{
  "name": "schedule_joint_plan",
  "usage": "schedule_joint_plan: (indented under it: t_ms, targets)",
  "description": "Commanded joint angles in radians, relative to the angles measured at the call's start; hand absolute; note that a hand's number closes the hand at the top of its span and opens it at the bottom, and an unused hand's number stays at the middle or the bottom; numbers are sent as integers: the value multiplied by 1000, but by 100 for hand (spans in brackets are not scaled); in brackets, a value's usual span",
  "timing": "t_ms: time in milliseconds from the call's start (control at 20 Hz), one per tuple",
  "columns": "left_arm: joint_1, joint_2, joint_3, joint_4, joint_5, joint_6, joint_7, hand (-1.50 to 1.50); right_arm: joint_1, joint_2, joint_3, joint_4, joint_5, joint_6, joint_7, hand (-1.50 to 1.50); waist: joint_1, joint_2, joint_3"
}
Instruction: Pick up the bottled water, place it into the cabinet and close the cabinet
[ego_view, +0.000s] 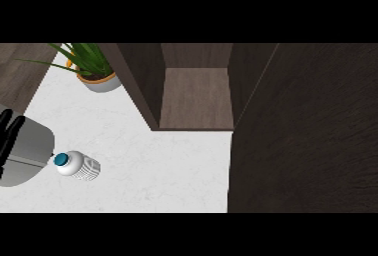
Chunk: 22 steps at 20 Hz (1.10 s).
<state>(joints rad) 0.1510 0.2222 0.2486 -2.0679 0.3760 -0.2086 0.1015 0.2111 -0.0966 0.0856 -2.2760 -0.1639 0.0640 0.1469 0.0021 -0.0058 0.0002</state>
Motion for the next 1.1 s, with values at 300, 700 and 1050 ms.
schedule_joint_plan:
  t_ms: [300,700,1050]
  targets:
    - [228,-12,106,-166,135,-76,103,-150,224,-40,-43,-253,-153,62,134,-150,0,2,0]
    - [258,-75,96,-122,30,-118,47,-150,366,30,123,-276,2,76,39,-150,-4,2,-1]
    - [163,-98,118,26,-67,-72,-6,-150,507,-20,33,-273,-83,167,-73,-150,-17,3,0]
